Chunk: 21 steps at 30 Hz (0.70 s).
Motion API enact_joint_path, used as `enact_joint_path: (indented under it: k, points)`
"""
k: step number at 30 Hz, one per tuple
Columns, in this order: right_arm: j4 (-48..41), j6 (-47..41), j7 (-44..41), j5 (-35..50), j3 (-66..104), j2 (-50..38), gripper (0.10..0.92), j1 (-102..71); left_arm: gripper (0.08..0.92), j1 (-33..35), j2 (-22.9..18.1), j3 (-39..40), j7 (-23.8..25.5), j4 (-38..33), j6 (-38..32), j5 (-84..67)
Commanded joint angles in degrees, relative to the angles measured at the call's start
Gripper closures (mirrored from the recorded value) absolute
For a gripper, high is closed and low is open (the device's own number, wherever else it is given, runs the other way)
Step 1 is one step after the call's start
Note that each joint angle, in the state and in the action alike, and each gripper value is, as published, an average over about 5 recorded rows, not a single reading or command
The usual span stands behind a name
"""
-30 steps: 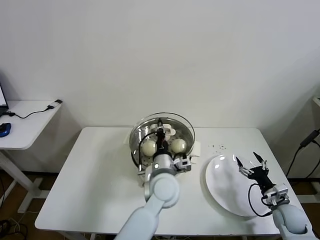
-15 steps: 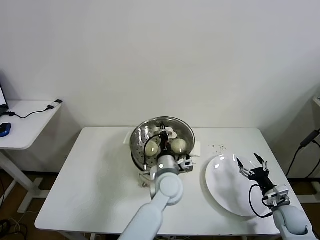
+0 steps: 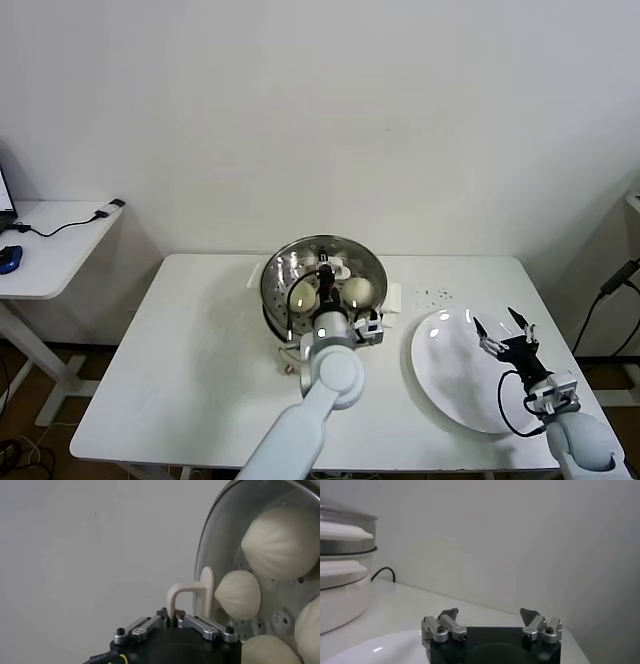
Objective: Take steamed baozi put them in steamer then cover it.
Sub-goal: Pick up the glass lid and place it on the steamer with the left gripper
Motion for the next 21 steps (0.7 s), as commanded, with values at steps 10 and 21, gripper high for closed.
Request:
enact_joint_path:
  k: [10, 21]
  points:
    - [-0.22, 0.17, -0.61, -0.28, 0.45, 0.34, 0.203, 0.00, 0.852, 0.33, -0.18, -0.06, 2.07, -0.34, 1.12, 0.31]
    - [-0.76, 0.08, -0.75, -0.27, 0.76, 0.21, 0.203, 0.27, 0.622, 2.75, 2.78, 1.18, 3.91, -8.55, 1.07, -0.03]
